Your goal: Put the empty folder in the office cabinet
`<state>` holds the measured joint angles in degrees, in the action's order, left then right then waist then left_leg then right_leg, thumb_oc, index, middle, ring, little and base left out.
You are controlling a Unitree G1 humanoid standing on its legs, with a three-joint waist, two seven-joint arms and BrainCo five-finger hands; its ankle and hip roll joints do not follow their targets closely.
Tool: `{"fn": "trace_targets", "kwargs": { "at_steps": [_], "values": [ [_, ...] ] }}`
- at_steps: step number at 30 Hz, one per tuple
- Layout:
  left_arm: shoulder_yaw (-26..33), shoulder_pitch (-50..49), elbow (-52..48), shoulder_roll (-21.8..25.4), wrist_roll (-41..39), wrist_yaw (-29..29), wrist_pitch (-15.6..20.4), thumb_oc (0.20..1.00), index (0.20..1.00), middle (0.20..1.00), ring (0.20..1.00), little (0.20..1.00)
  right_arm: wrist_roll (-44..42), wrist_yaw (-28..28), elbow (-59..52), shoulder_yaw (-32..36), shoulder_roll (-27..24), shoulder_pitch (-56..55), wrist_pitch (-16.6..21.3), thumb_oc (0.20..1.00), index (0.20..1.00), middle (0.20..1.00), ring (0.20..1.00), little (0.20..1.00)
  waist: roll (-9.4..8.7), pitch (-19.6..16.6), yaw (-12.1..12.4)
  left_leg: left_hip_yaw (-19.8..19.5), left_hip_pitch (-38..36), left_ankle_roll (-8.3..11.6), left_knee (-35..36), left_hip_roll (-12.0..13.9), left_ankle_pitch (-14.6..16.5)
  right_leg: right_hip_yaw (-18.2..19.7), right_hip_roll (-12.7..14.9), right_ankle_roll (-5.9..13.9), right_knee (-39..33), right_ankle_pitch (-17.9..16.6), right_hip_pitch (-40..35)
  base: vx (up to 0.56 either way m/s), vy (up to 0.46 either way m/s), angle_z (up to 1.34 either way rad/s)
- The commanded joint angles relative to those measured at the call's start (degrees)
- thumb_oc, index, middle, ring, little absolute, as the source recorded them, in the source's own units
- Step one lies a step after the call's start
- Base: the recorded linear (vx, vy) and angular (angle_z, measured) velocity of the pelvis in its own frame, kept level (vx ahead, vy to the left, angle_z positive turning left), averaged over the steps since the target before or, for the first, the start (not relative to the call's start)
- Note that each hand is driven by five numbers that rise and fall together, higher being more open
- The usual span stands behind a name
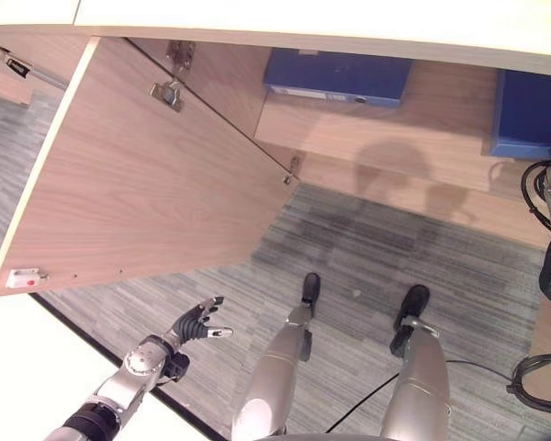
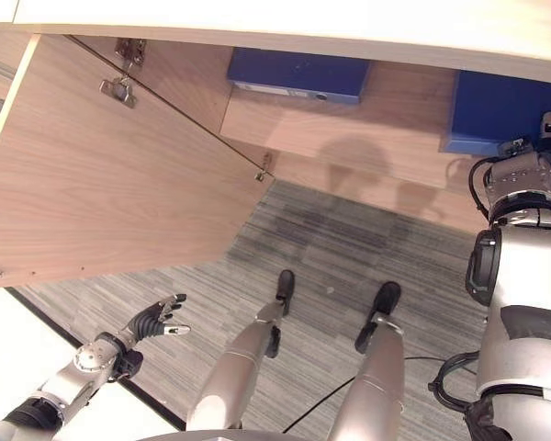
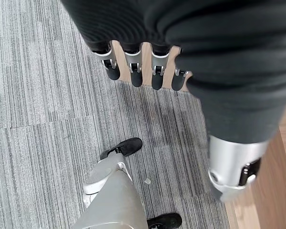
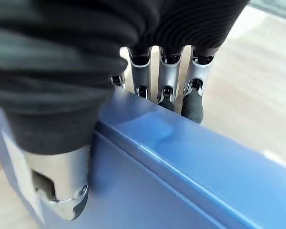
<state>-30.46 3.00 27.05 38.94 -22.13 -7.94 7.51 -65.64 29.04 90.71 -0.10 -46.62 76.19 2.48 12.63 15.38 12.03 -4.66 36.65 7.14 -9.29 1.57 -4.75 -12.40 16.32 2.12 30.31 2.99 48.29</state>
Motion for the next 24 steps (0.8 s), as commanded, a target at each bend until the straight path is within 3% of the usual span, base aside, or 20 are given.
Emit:
{"fn": "trace_targets", "kwargs": {
  "at_steps": [1,2,3,4,5,11,15,18,19,24],
  "values": [
    [-0.5,-0.4,1.2,2.9,-1.6,0.4,0.4,1.000,1.000,1.000,1.000,1.000,2.6,2.6,3.8,-0.1,-3.4,-2.4,-3.0,1.000,1.000,1.000,1.000,1.000,1.83,3.8,1.1,0.8,0.3,0.57,2.0,2.5,1.0,3.6,0.1,7.93,1.9,8.2,-6.7,0.09,-0.027,0.03],
    [-0.4,-0.5,1.1,2.9,-1.7,0.5,0.3,1.000,1.000,1.000,1.000,1.000,2.9,2.8,3.7,-0.4,-3.6,-2.1,-3.1,1.000,1.000,1.000,1.000,1.000,1.57,3.3,1.0,0.5,-0.2,0.75,2.4,2.4,2.0,4.1,0.0,8.24,1.7,9.4,-7.3,-0.09,0.013,0.01],
    [-0.4,-0.7,1.0,2.8,-1.8,0.5,0.2,1.000,1.000,1.000,1.000,1.000,2.9,2.9,3.7,-0.6,-3.6,-2.1,-3.1,1.000,1.000,1.000,1.000,1.000,1.71,3.6,1.2,0.8,0.3,0.59,2.2,2.6,0.8,3.5,0.1,7.94,1.4,7.9,-6.9,0.09,-0.032,0.00],
    [-0.5,-0.8,1.1,2.7,-1.9,0.5,0.2,1.000,1.000,1.000,1.000,1.000,3.1,3.0,3.6,-0.8,-3.6,-1.9,-3.2,1.000,1.000,1.000,1.000,1.000,1.47,3.2,1.0,0.4,-0.3,0.78,2.5,2.5,1.9,4.1,0.0,8.24,1.5,9.2,-7.4,-0.09,0.017,-0.04],
    [-0.5,-1.1,1.0,2.7,-1.9,0.4,0.1,1.000,1.000,1.000,1.000,1.000,3.2,3.1,3.6,-0.9,-3.7,-1.8,-3.2,1.000,1.000,1.000,1.000,1.000,1.62,3.4,1.2,0.7,0.2,0.60,2.4,2.6,0.7,3.5,0.0,7.96,1.2,7.8,-7.1,0.00,0.000,0.00],
    [-0.4,-1.3,1.1,2.6,-2.1,0.5,-0.2,1.000,1.000,1.000,1.000,1.000,2.8,3.4,3.4,-1.3,-4.0,-0.6,-3.3,1.000,1.000,1.000,1.000,1.000,1.48,3.1,1.2,0.6,-0.2,0.64,2.7,2.6,0.6,3.4,-0.1,7.98,0.8,7.6,-7.5,-0.01,0.003,-0.01],
    [0.2,-1.7,0.9,3.7,-2.4,-0.1,-0.7,1.000,1.000,1.000,1.000,1.000,0.3,2.0,1.7,-4.2,-5.7,5.6,-2.8,1.000,1.000,1.000,1.000,1.000,0.90,2.3,1.4,0.5,-0.7,0.91,3.0,2.4,1.6,4.0,0.1,8.26,1.2,8.8,-7.9,0.02,-0.005,0.00],
    [0.3,-2.1,1.6,3.8,-2.3,-0.1,-1.0,1.000,1.000,1.000,1.000,1.000,-0.9,1.5,0.6,-6.4,-6.3,9.3,-2.2,1.000,1.000,1.000,1.000,1.000,0.76,2.3,1.6,0.8,-0.5,0.87,3.1,2.5,0.6,3.4,0.3,8.03,1.2,7.7,-7.4,0.01,-0.005,-0.03],
    [0.3,-1.9,1.9,3.8,-2.2,-0.2,-1.2,1.000,1.000,1.000,1.000,1.000,-1.2,1.2,0.3,-7.8,-6.4,11.3,-2.1,1.000,1.000,1.000,1.000,1.000,0.53,1.9,1.4,0.5,-1.0,1.06,3.5,2.4,1.6,4.1,0.2,8.27,1.3,9.0,-7.8,0.10,-0.029,-0.02],
    [0.4,-1.6,3.5,2.4,-2.2,0.0,-1.6,1.000,1.000,1.000,1.000,1.000,2.0,-0.1,0.0,-12.4,-7.0,15.8,-2.6,1.000,1.000,1.000,1.000,1.000,0.20,2.3,1.4,0.8,-0.9,0.86,3.7,2.7,0.2,3.3,0.0,7.85,0.5,7.3,-7.9,0.00,0.000,0.01]
  ]
}}
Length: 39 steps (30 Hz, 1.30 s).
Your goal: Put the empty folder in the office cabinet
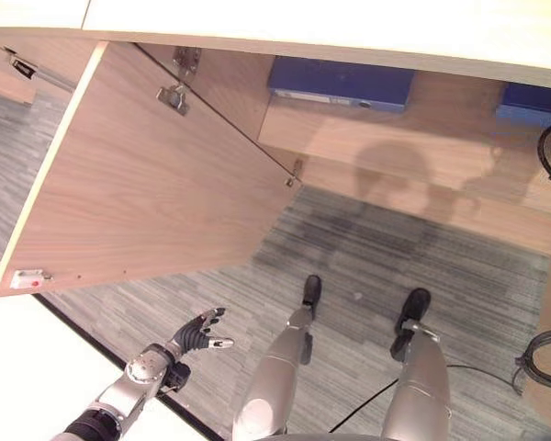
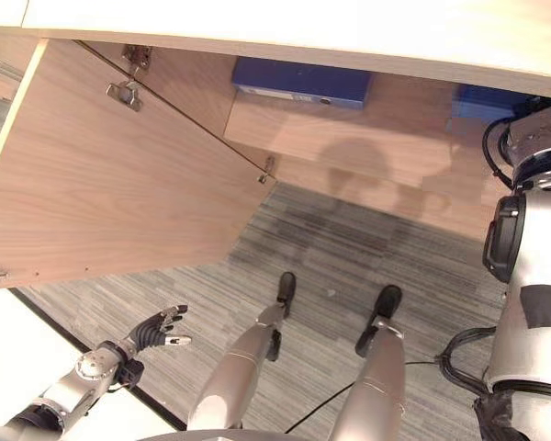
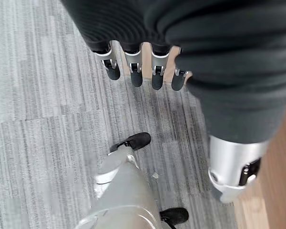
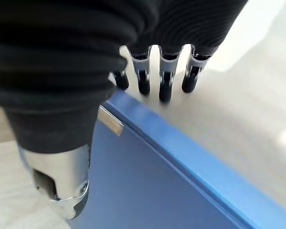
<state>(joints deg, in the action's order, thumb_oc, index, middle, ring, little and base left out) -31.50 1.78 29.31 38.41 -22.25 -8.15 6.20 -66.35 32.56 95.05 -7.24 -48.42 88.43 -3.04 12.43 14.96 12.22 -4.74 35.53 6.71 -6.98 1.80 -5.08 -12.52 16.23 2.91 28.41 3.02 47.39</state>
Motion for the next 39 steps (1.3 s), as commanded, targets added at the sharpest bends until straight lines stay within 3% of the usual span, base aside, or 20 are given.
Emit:
{"fn": "trace_targets", "kwargs": {
  "at_steps": [1,2,3,5,14,22,26,39],
  "values": [
    [1.4,-0.2,1.4,2.8,-2.2,0.2,-0.4,1.000,1.000,1.000,1.000,1.000,2.9,-3.8,-4.2,-5.4,-5.1,3.8,2.8,1.000,1.000,1.000,1.000,1.000,0.15,2.4,1.1,0.6,-0.3,1.46,1.7,2.4,1.5,3.8,-0.1,7.29,2.4,8.4,-7.6,-0.08,-0.009,-0.02],
    [1.4,-0.1,1.5,2.6,-2.1,0.2,-0.5,1.000,1.000,1.000,1.000,1.000,3.5,-4.1,-3.8,-5.6,-4.9,3.9,2.5,1.000,1.000,1.000,1.000,1.000,0.25,2.8,1.2,0.8,-0.1,1.34,1.6,2.5,0.5,3.1,-0.1,7.03,1.9,7.2,-7.6,0.09,-0.045,-0.03],
    [1.4,0.1,1.7,2.5,-2.1,0.3,-0.5,1.000,1.000,1.000,1.000,1.000,3.7,-4.2,-3.6,-5.6,-4.8,4.1,2.3,1.000,1.000,1.000,1.000,1.000,0.07,2.4,1.0,0.4,-0.9,1.52,2.0,2.4,1.7,3.7,-0.3,7.28,1.9,8.7,-8.3,0.00,0.000,0.00],
    [1.4,0.1,1.5,2.2,-2.4,0.3,-0.7,1.000,1.000,1.000,1.000,1.000,4.1,-4.5,-3.6,-5.8,-4.1,3.9,2.2,1.000,1.000,1.000,1.000,1.000,0.25,2.9,1.3,0.7,-0.5,1.33,1.9,2.6,0.3,3.1,-0.3,6.95,1.6,7.0,-8.0,-0.05,0.003,0.04],
    [1.7,0.7,1.1,1.4,-3.0,0.4,-0.8,1.000,1.000,1.000,1.000,1.000,4.8,-5.5,-2.9,-2.9,-2.8,0.2,1.2,1.000,1.000,1.000,1.000,1.000,0.24,3.3,1.3,0.4,-1.6,1.28,2.1,2.6,0.4,2.7,-0.5,6.87,0.9,6.9,-9.4,-0.01,0.001,-0.02],
    [2.9,0.8,0.6,1.0,-3.4,-0.2,-0.8,1.000,1.000,1.000,1.000,1.000,4.2,-5.6,-2.0,3.8,-1.8,-8.9,0.9,1.000,1.000,1.000,1.000,1.000,0.76,3.7,1.6,0.3,-2.5,1.36,2.4,2.6,0.4,2.3,-0.5,7.02,-0.1,6.9,-11.2,0.00,0.000,0.00],
    [3.5,0.6,1.0,0.0,-3.0,0.1,-0.6,1.000,1.000,1.000,1.000,1.000,-0.4,-4.4,-5.5,10.1,2.6,-16.7,4.7,1.000,1.000,1.000,1.000,1.000,0.65,3.9,1.5,0.3,-3.7,1.30,2.1,2.9,0.8,1.9,-0.8,7.18,-1.1,6.6,-12.9,0.00,0.000,0.00],
    [5.2,1.1,4.5,-3.2,-4.2,0.0,-0.2,1.000,1.000,1.000,1.000,1.000,-2.5,-7.3,-7.8,18.5,11.7,-32.5,6.9,1.000,1.000,1.000,1.000,1.000,-2.18,3.1,0.5,0.1,-8.0,1.87,3.6,3.9,0.8,0.3,-1.9,6.95,-6.4,5.1,-19.4,0.00,-0.001,0.00]
  ]
}}
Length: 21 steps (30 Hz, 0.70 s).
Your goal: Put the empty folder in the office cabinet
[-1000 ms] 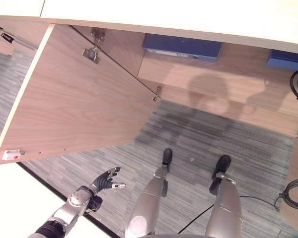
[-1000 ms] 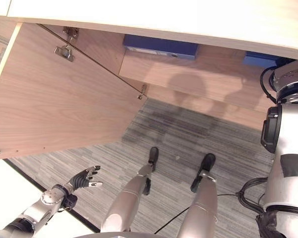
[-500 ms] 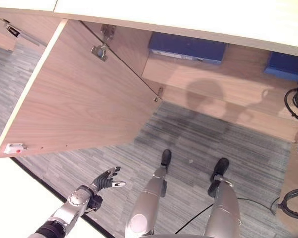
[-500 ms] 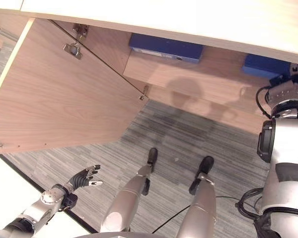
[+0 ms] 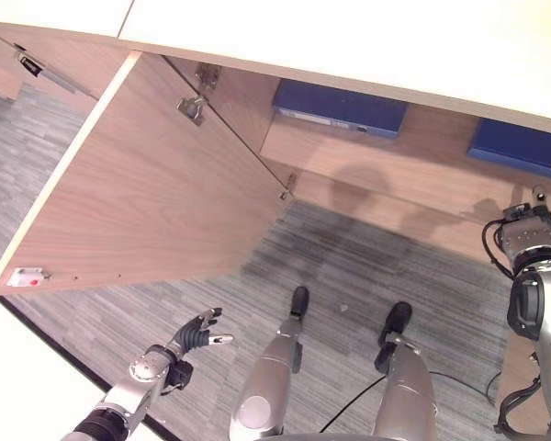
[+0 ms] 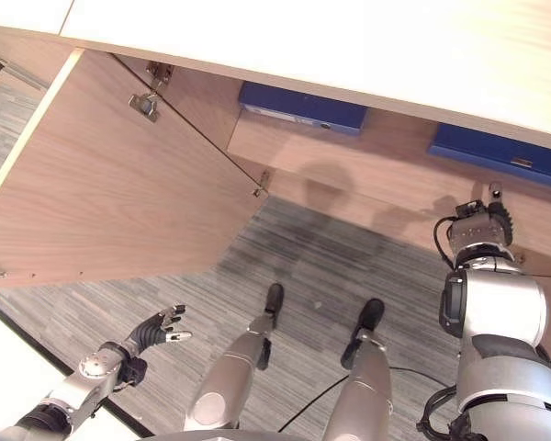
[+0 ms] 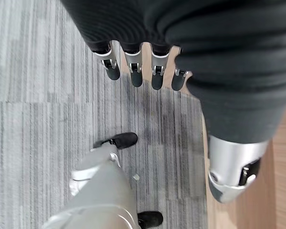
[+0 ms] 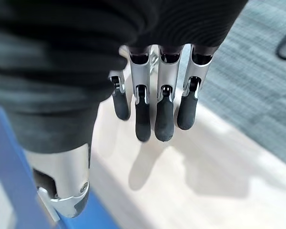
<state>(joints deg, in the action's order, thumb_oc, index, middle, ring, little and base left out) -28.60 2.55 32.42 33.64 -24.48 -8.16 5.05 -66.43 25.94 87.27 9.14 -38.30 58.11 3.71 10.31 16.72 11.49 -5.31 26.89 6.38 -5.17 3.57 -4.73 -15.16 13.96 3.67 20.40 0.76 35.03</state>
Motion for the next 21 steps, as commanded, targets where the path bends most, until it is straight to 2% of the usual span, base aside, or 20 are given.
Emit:
{"fn": "trace_targets", "kwargs": {
  "at_steps": [1,5,8,9,10,13,16,20,21],
  "values": [
    [2.7,0.3,2.4,1.0,-1.9,-0.2,0.8,1.000,1.000,1.000,1.000,1.000,-2.5,-1.4,-0.5,2.8,2.6,-4.0,0.5,1.000,1.000,1.000,1.000,1.000,-0.58,1.1,1.1,0.6,-0.3,2.26,2.4,2.3,0.3,2.6,0.3,6.22,0.7,7.0,-8.2,0.03,0.000,-0.06],
    [3.7,-0.4,4.3,0.2,-1.2,-0.7,0.7,1.000,1.000,1.000,1.000,1.000,-2.8,-2.9,-2.2,4.1,5.2,-8.7,1.4,1.000,1.000,1.000,1.000,1.000,-1.57,0.6,0.7,0.7,-2.4,2.40,3.3,2.7,0.1,2.3,0.0,6.26,-0.6,6.6,-10.7,0.02,0.007,-0.02],
    [5.5,-1.2,6.4,-1.4,-1.1,-1.1,0.5,1.000,1.000,1.000,1.000,1.000,-1.4,-4.8,-6.0,4.8,8.7,-13.9,3.5,1.000,1.000,1.000,1.000,1.000,-2.50,0.1,0.2,0.7,-4.3,2.44,4.0,3.3,-0.5,1.8,-0.3,6.25,-2.2,5.6,-13.0,0.02,0.009,-0.01],
    [7.0,-2.3,7.5,-2.7,-0.9,-1.2,0.8,1.000,1.000,1.000,1.000,1.000,1.8,-6.1,-10.9,3.8,12.7,-18.5,5.1,1.000,1.000,1.000,1.000,1.000,-3.30,-0.2,-0.5,0.9,-6.6,2.54,4.8,3.9,-0.1,1.6,-0.4,6.36,-2.9,5.8,-14.8,0.04,0.022,-0.02],
    [7.0,-2.4,7.5,-2.6,-0.9,-1.2,0.8,1.000,1.000,1.000,1.000,1.000,1.9,-5.9,-11.3,3.9,13.0,-18.8,5.2,1.000,1.000,1.000,1.000,1.000,-3.25,-0.2,-0.6,0.9,-6.5,2.46,4.9,3.9,-0.5,1.6,-0.5,6.32,-3.2,5.2,-14.9,0.06,0.026,-0.01],
    [10.2,-4.6,9.7,-4.4,0.2,-1.5,1.5,1.000,1.000,1.000,1.000,1.000,9.9,-7.9,-22.8,1.1,18.8,-28.6,8.2,1.000,1.000,1.000,1.000,1.000,-4.74,-1.0,-2.0,1.6,-10.0,2.57,6.2,4.6,-0.4,1.2,-1.0,6.46,-4.8,5.0,-18.3,0.08,0.027,-0.05],
    [14.0,-7.0,13.2,-6.9,2.4,-2.2,2.5,1.000,1.000,1.000,1.000,1.000,17.4,-12.9,-34.4,-1.8,22.6,-41.0,9.4,1.000,1.000,1.000,1.000,1.000,-6.15,-2.5,-4.0,2.0,-13.9,2.57,7.9,5.2,-0.7,0.4,-1.5,6.77,-7.9,3.4,-22.1,0.07,0.058,-0.08],
    [18.0,-7.6,18.3,-9.0,5.1,-2.9,3.7,1.000,1.000,1.000,1.000,1.000,28.9,-20.3,-43.2,-8.2,20.3,-50.1,9.0,1.000,1.000,1.000,1.000,1.000,-7.93,-4.6,-6.3,3.1,-18.1,2.75,9.2,5.4,-0.2,-0.3,-1.9,7.26,-11.8,1.6,-26.1,0.06,0.073,-0.03],
    [18.0,-7.7,18.4,-9.1,5.2,-2.9,3.8,1.000,1.000,1.000,1.000,1.000,29.0,-20.3,-43.3,-8.2,20.3,-50.3,9.0,1.000,1.000,1.000,1.000,1.000,-7.86,-4.5,-6.4,3.1,-18.3,2.75,9.2,5.4,-0.2,-0.4,-2.0,7.28,-12.1,1.5,-26.5,0.05,0.088,-0.10]
  ]
}}
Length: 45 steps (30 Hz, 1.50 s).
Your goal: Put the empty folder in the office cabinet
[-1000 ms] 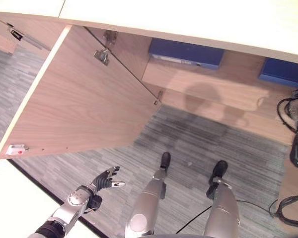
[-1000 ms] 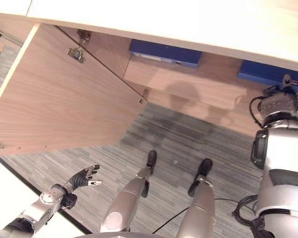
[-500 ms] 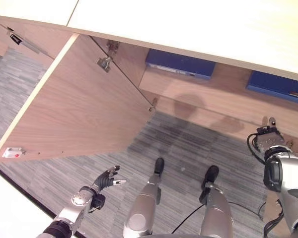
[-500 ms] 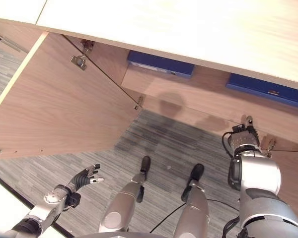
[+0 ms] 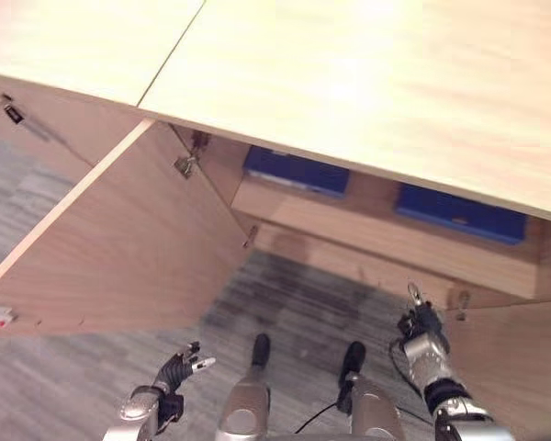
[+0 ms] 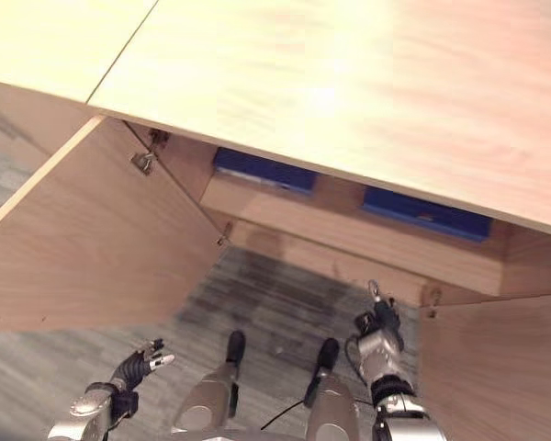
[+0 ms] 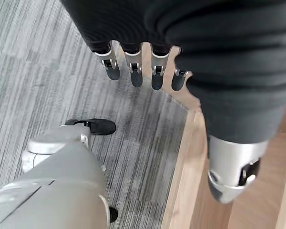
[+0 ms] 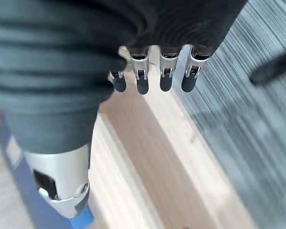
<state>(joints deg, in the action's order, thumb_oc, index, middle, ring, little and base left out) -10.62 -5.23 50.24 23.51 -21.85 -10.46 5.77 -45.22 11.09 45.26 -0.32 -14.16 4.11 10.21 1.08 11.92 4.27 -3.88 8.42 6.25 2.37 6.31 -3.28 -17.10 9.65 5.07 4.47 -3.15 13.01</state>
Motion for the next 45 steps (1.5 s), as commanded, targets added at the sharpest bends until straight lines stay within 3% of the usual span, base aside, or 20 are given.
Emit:
{"fn": "trace_targets", "kwargs": {
  "at_steps": [1,9,16,17,18,19,20,22,29,32,34,36,37,38,39,40,41,45],
  "values": [
    [1.5,-0.1,2.3,0.2,3.7,-1.9,3.4,1.000,1.000,1.000,1.000,1.000,12.5,-9.4,-5.6,-1.5,-5.7,0.2,2.6,1.000,1.000,1.000,1.000,1.000,0.56,-1.1,0.2,2.2,-1.6,2.93,2.0,2.5,-1.2,1.2,2.3,6.29,1.4,4.2,-6.4,0.07,0.088,-0.18],
    [5.2,-1.5,9.3,-1.9,9.1,-2.4,5.0,1.000,1.000,1.000,1.000,1.000,30.9,-13.5,-13.6,-10.1,-9.7,-3.5,1.1,1.000,1.000,1.000,1.000,1.000,-2.43,-5.9,0.0,5.5,-8.3,1.54,2.6,0.8,2.4,1.8,3.5,8.09,-4.0,0.1,-12.2,0.05,0.133,-0.18],
    [5.9,-0.7,8.0,-0.9,10.4,-1.9,5.2,1.000,1.000,1.000,1.000,1.000,40.7,-14.9,-16.2,-15.0,-11.6,-4.4,-0.3,1.000,1.000,1.000,1.000,1.000,-3.52,-5.4,1.1,3.7,-10.2,-0.92,2.6,-0.5,3.3,2.7,5.0,9.01,4.1,1.6,-11.6,-0.01,0.081,-0.04],
    [5.7,-0.3,7.9,-0.8,10.2,-1.6,5.1,1.000,1.000,1.000,1.000,1.000,40.6,-14.7,-16.1,-15.1,-11.2,-4.7,-0.3,1.000,1.000,1.000,1.000,1.000,-3.68,-5.2,0.9,2.7,-10.0,-1.15,2.6,-0.6,2.9,4.3,4.2,9.12,5.1,1.5,-11.4,-0.02,0.017,0.28],
    [5.3,0.9,7.8,-0.7,8.6,-1.2,4.8,1.000,1.000,1.000,1.000,1.000,39.7,-14.8,-15.6,-15.6,-10.3,-5.5,-0.5,1.000,1.000,1.000,1.000,1.000,-3.67,-4.7,-0.6,0.2,-9.3,-1.77,2.6,-1.3,1.8,12.4,-0.3,8.99,6.4,4.3,-10.4,-0.03,0.010,0.86],
    [5.3,0.9,7.8,-0.7,8.6,-1.2,4.8,1.000,1.000,1.000,1.000,1.000,39.7,-14.8,-15.6,-15.6,-10.3,-5.5,-0.5,1.000,1.000,1.000,1.000,1.000,-3.64,-4.8,-0.6,0.2,-9.1,-1.77,2.6,-1.2,1.6,12.4,-0.4,8.97,6.2,4.1,-10.3,-0.02,0.022,1.29],
    [5.5,1.3,7.8,-0.8,7.7,-0.8,5.1,1.000,1.000,1.000,1.000,1.000,40.0,-15.5,-14.8,-16.3,-10.4,-6.2,-0.6,1.000,1.000,1.000,1.000,1.000,-3.45,-5.2,-0.8,-1.4,-8.4,-1.88,2.5,-1.8,1.2,16.0,-2.6,7.45,3.9,6.4,-11.2,0.03,-0.024,1.19],
    [5.5,1.4,8.5,-0.7,8.2,-0.2,5.1,1.000,1.000,1.000,1.000,1.000,41.1,-15.6,-15.1,-16.9,-11.1,-6.8,-0.7,1.000,1.000,1.000,1.000,1.000,-3.53,-6.0,-0.3,-2.9,-8.3,-1.39,2.6,-2.0,1.0,14.3,-2.8,5.77,2.0,7.4,-13.3,0.07,-0.087,0.40],
    [5.1,2.0,7.8,-2.1,5.8,0.6,5.5,1.000,1.000,1.000,1.000,1.000,40.7,-15.4,-14.7,-17.1,-11.8,-7.5,-0.9,1.000,1.000,1.000,1.000,1.000,-2.86,-6.1,0.6,-8.1,-6.4,1.16,2.4,-1.1,-1.4,12.2,-4.2,4.31,-1.3,8.9,-16.5,-0.03,-0.119,0.58],
    [4.8,2.7,6.0,-3.0,4.2,1.3,5.8,1.000,1.000,1.000,1.000,1.000,40.8,-14.1,-12.9,-16.4,-12.4,-7.1,-0.9,1.000,1.000,1.000,1.000,1.000,-1.99,-5.6,1.5,-10.3,-2.6,3.13,2.4,-1.3,-4.4,8.2,-4.4,3.74,-4.6,8.4,-17.8,-0.13,-0.077,0.59],
    [4.8,3.5,5.8,-3.7,3.3,1.6,5.7,1.000,1.000,1.000,1.000,1.000,40.9,-13.3,-11.9,-16.4,-12.7,-6.1,-1.0,1.000,1.000,1.000,1.000,1.000,-1.97,-4.5,1.0,-6.0,-0.6,3.42,1.0,-0.5,-5.0,6.5,-3.5,3.90,-5.7,7.5,-18.0,-0.19,0.054,0.96],
    [5.0,3.7,4.1,-4.1,2.4,1.5,5.4,1.000,1.000,1.000,1.000,1.000,41.2,-12.9,-11.1,-17.2,-13.0,-4.3,-1.4,1.000,1.000,1.000,1.000,1.000,-2.60,-3.9,0.4,3.2,-0.1,2.16,-2.8,1.7,-3.4,4.6,-1.8,3.90,-5.7,5.9,-16.6,-0.22,0.079,0.87],
    [5.1,3.6,4.1,-4.1,2.4,1.5,5.4,1.000,1.000,1.000,1.000,1.000,41.2,-12.9,-11.0,-17.3,-12.9,-4.2,-1.3,1.000,1.000,1.000,1.000,1.000,-2.65,-3.8,0.6,3.4,-0.1,2.16,-3.2,1.8,-3.0,4.8,-1.8,3.93,-5.6,6.0,-16.7,-0.18,0.084,0.41],
    [5.5,2.1,2.9,-4.4,2.7,1.3,5.5,1.000,1.000,1.000,1.000,1.000,41.3,-13.5,-11.6,-17.8,-13.0,-3.9,-1.5,1.000,1.000,1.000,1.000,1.000,-3.07,-4.1,0.3,5.7,-3.2,2.14,-7.3,3.7,0.9,3.2,-0.1,3.66,-5.2,4.8,-15.7,-0.13,0.085,0.37],
    [5.7,1.8,3.1,-4.6,2.8,1.5,5.5,1.000,1.000,1.000,1.000,1.000,41.2,-13.6,-11.5,-17.8,-12.8,-4.1,-1.5,1.000,1.000,1.000,1.000,1.000,-2.97,-4.1,0.0,6.2,-4.8,2.31,-8.2,4.5,2.1,2.1,0.4,3.56,-4.9,4.8,-15.8,-0.17,0.194,0.23],
    [5.5,1.8,3.9,-5.1,2.9,1.3,5.2,1.000,1.000,1.000,1.000,1.000,40.9,-13.6,-11.5,-17.4,-12.3,-4.8,-1.8,1.000,1.000,1.000,1.000,1.000,-2.47,-5.0,-1.0,9.1,-7.7,2.56,-6.8,6.1,1.8,-0.3,0.9,3.71,-4.8,4.4,-15.8,-0.04,0.270,1.29],
    [5.3,1.1,4.1,-5.5,3.8,1.1,4.8,1.000,1.000,1.000,1.000,1.000,40.8,-13.8,-11.7,-16.7,-11.5,-5.7,-2.0,1.000,1.000,1.000,1.000,1.000,-1.81,-6.5,-1.2,12.7,-9.3,2.54,-2.5,5.3,1.1,-2.2,1.3,4.44,-5.2,3.4,-16.7,0.03,0.346,1.91],
    [4.7,0.5,3.8,-4.7,6.2,0.8,4.9,1.000,1.000,1.000,1.000,1.000,41.1,-13.7,-11.0,-16.6,-9.6,-6.1,-2.6,1.000,1.000,1.000,1.000,1.000,-2.54,-7.6,-0.2,11.5,-10.5,1.23,0.7,2.5,1.9,-3.4,3.7,6.00,-4.5,2.2,-17.0,0.04,0.221,0.71]
  ]
}}
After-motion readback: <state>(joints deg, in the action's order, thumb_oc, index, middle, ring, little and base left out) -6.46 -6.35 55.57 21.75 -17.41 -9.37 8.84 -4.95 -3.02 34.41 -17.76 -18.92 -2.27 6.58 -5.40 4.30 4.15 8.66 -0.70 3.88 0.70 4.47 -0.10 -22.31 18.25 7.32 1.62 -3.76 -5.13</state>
